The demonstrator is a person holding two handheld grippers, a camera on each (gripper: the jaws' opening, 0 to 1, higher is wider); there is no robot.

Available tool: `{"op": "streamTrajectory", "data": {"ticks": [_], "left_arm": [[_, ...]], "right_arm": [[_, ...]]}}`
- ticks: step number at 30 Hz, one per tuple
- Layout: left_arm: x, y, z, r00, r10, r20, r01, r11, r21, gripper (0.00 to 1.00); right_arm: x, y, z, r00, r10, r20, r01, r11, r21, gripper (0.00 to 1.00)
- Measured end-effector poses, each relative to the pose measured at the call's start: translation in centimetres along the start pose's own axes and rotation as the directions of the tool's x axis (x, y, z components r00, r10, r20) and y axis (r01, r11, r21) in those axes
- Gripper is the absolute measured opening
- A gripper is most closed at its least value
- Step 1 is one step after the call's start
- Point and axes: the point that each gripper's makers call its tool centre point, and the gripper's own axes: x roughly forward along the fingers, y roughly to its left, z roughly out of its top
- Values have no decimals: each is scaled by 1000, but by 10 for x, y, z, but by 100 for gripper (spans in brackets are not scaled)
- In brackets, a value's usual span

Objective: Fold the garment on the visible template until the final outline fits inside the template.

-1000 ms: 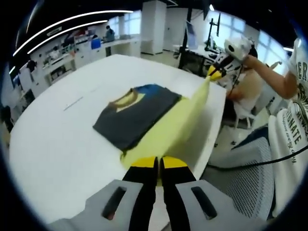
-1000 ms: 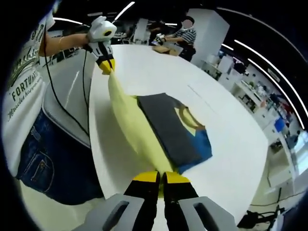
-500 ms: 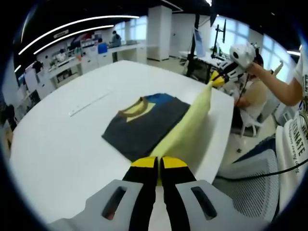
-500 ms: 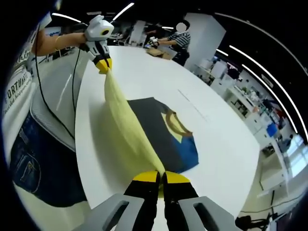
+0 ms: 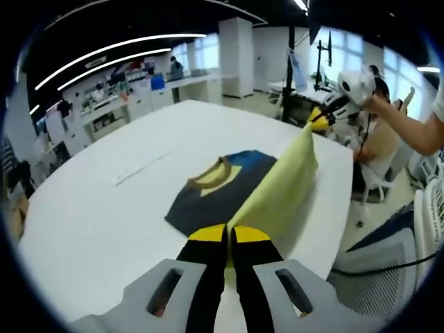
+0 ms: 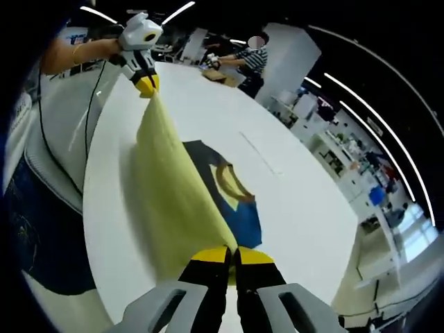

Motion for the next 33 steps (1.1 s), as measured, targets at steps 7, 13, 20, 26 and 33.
{"op": "streamTrajectory", "data": {"ticks": [7,13,20,26,33], "left_arm": [[7,15,4,998,66,0,-66,998,16,0],[16,28,12,994,110,9,-110,994,27,0],[29,42,22,991,131,15,-131,991,12,0],[37,53,26,988,154,11,-155,988,13,0],[46,63,27,984,179,18,-179,984,3,0]], "right_arm": [[11,-13,4,999,-47,15,47,999,-18,0],[21,-25,5,997,-71,7,71,997,-25,0],[33,-43,6,993,-116,3,116,993,-20,0],[44,-58,11,986,-164,19,163,986,26,0],[57,-75,19,973,-224,57,216,969,124,0]]}}
